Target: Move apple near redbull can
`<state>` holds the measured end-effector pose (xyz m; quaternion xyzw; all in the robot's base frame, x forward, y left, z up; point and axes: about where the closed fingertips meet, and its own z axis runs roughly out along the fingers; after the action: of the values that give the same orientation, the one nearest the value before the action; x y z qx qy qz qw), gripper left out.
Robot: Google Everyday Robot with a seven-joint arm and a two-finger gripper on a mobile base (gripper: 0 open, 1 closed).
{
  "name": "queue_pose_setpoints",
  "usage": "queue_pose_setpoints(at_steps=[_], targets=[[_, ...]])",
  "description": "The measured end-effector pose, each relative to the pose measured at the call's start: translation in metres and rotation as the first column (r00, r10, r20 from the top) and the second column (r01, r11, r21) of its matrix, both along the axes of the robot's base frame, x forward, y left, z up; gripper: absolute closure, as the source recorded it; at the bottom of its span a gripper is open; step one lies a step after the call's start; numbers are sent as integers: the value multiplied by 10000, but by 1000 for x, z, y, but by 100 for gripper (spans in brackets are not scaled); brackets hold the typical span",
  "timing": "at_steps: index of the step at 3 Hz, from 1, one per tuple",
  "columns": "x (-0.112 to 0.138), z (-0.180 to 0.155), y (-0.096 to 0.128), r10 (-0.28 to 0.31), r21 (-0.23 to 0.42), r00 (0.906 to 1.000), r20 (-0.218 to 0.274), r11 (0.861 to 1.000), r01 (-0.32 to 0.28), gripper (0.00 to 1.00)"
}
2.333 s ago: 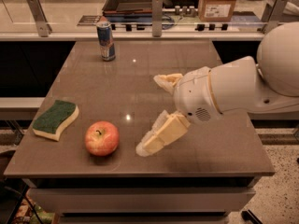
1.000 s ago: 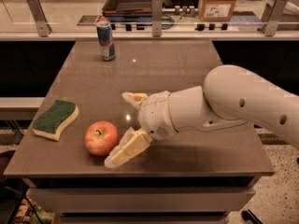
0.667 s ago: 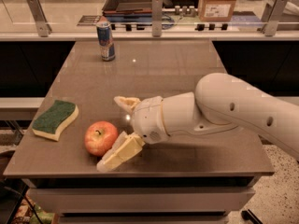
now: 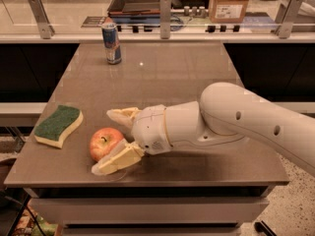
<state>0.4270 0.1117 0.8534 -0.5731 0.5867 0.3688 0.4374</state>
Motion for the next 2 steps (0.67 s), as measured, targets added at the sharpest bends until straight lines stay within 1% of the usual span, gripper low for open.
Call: queue_pose_setpoints(at_steps=[1,2], targets=[[-1,1,2,43,-14,10000,34,10000,-43,43],[-3,2,4,77,-31,10000,64,10000,-77,64]])
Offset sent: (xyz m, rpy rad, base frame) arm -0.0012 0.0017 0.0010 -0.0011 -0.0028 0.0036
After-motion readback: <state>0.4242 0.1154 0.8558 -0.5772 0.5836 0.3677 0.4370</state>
